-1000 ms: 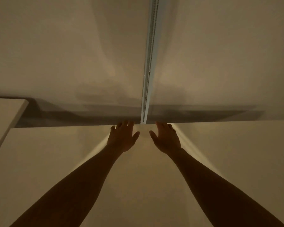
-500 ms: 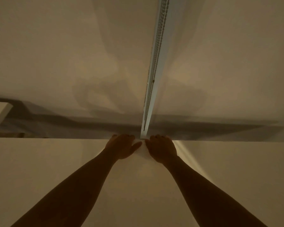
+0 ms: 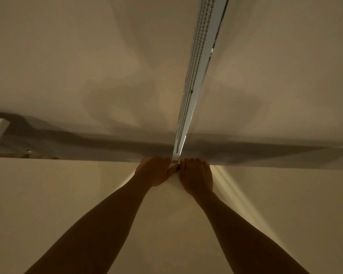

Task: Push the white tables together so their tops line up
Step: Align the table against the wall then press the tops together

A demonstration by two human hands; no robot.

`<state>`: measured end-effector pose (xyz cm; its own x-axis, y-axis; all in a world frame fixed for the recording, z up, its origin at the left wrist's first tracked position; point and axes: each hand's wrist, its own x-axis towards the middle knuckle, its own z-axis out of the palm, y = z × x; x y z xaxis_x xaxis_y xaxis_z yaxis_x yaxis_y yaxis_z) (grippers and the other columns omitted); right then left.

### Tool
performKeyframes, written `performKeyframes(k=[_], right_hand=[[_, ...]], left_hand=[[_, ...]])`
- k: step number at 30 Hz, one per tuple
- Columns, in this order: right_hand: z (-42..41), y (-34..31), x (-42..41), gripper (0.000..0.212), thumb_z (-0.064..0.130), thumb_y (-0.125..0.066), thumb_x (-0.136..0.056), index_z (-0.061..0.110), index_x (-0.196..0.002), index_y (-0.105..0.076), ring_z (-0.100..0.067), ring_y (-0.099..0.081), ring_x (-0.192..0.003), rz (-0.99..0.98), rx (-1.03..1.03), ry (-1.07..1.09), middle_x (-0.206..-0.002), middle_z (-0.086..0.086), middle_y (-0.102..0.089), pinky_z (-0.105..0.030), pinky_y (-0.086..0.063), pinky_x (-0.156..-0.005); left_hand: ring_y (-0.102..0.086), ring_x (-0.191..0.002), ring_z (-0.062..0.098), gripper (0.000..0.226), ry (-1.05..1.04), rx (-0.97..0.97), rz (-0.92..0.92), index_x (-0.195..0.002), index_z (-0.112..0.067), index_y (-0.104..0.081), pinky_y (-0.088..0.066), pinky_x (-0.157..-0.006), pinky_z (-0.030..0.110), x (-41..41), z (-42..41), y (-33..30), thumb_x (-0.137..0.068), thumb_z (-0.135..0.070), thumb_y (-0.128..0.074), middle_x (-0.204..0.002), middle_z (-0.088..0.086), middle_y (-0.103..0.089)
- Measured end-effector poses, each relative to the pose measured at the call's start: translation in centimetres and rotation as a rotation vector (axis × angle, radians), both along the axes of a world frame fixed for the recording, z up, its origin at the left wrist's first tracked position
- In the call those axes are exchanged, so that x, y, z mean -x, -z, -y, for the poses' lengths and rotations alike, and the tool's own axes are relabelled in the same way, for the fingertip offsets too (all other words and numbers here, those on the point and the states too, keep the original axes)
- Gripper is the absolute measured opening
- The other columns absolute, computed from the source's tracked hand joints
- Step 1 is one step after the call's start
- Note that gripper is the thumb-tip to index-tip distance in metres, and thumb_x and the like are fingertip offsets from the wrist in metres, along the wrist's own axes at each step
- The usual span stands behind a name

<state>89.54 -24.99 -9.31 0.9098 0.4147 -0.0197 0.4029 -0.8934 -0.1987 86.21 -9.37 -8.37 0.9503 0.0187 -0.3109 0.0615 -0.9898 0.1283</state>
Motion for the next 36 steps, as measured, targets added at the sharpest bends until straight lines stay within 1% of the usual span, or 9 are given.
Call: performKeyframes(k=[5,8,11,17,22,24,27,32,36], right_hand=[[-0.1,-0.2,-1.0,0.044,0.03,-0.032,-0.103,0.018,-0.076,-0.064,-0.023,-0.06,-0.078,-0.025,-0.015,0.013,-0.076,0.0,-0.065,-0.037,-0.041,-0.08],[-0.4,-0.3,-1.8,0.047,0.03,-0.031,-0.105,0.016,-0.078,-0.067,-0.024,-0.058,-0.08,-0.033,-0.044,0.017,-0.078,-0.003,-0.066,-0.038,-0.042,-0.082],[-0.7,-0.1,-2.0,0.05,0.031,-0.028,-0.104,0.017,-0.076,-0.067,-0.024,-0.058,-0.082,-0.023,-0.015,0.04,-0.078,-0.002,-0.067,-0.038,-0.042,-0.083],[-0.9,0.3,-1.9,0.046,0.028,-0.033,-0.103,0.018,-0.07,-0.063,-0.025,-0.058,-0.075,0.027,0.0,0.028,-0.073,-0.001,-0.065,-0.037,-0.04,-0.074],[-0.7,1.0,-1.4,0.05,0.033,-0.028,-0.102,0.018,-0.07,-0.062,-0.023,-0.056,-0.075,0.006,-0.034,0.088,-0.073,0.0,-0.061,-0.037,-0.038,-0.077],[-0.8,1.0,-1.3,0.047,0.031,-0.032,-0.102,0.017,-0.069,-0.061,-0.024,-0.056,-0.074,0.033,-0.057,0.096,-0.071,-0.001,-0.061,-0.037,-0.038,-0.077],[-0.9,1.1,-1.4,0.043,0.026,-0.038,-0.101,0.015,-0.068,-0.062,-0.026,-0.057,-0.074,0.062,-0.08,0.086,-0.069,-0.002,-0.061,-0.039,-0.039,-0.076],[-1.2,1.5,-1.7,0.045,0.027,-0.033,-0.099,0.016,-0.067,-0.062,-0.028,-0.059,-0.074,0.112,-0.054,0.067,-0.07,-0.003,-0.064,-0.038,-0.038,-0.075],[-1.5,1.3,-1.9,0.041,0.024,-0.038,-0.098,0.016,-0.066,-0.063,-0.027,-0.06,-0.07,0.176,-0.037,0.029,-0.068,-0.003,-0.065,-0.037,-0.03,-0.072]], left_hand=[[-0.067,-0.093,0.028,0.057,-0.009,0.044,0.036,-0.102,-0.021,-0.062,-0.051,-0.079,0.036,-1.0,-0.3,0.3,-0.098,-0.067,-0.028,-0.101,0.005,-0.071],[-0.068,-0.09,0.026,0.057,-0.008,0.076,0.087,-0.1,-0.021,-0.064,-0.05,-0.077,0.035,-1.8,-0.5,0.3,-0.097,-0.068,-0.031,-0.098,0.004,-0.073],[-0.068,-0.096,0.026,0.057,-0.018,0.082,0.14,-0.099,-0.022,-0.065,-0.048,-0.078,0.033,-2.2,-0.9,0.9,-0.096,-0.068,-0.032,-0.102,0.003,-0.073],[-0.067,-0.099,0.025,0.059,-0.041,0.116,0.149,-0.098,-0.024,-0.067,-0.045,-0.082,0.033,-1.9,-1.1,1.0,-0.094,-0.071,-0.031,-0.104,0.002,-0.074],[-0.066,-0.098,0.023,0.052,-0.065,0.111,0.176,-0.089,-0.027,-0.063,-0.04,-0.081,0.033,-1.0,-0.6,0.7,-0.095,-0.07,-0.034,-0.1,-0.001,-0.073],[-0.067,-0.096,0.025,0.049,-0.078,0.118,0.182,-0.081,-0.028,-0.058,-0.041,-0.079,0.033,-0.9,-0.7,0.8,-0.094,-0.07,-0.035,-0.097,-0.001,-0.073],[-0.067,-0.096,0.028,0.055,-0.071,0.129,0.183,-0.083,-0.023,-0.06,-0.044,-0.078,0.034,-1.0,-1.0,1.1,-0.094,-0.07,-0.034,-0.096,0.002,-0.073],[-0.065,-0.099,0.029,0.061,-0.073,0.151,0.168,-0.088,-0.022,-0.063,-0.046,-0.082,0.035,-1.4,-1.4,1.6,-0.092,-0.073,-0.03,-0.098,0.004,-0.072],[-0.066,-0.099,0.028,0.071,-0.09,0.153,0.162,-0.091,-0.023,-0.065,-0.051,-0.084,0.036,-1.4,-1.9,1.7,-0.087,-0.079,-0.022,-0.101,0.004,-0.073]])
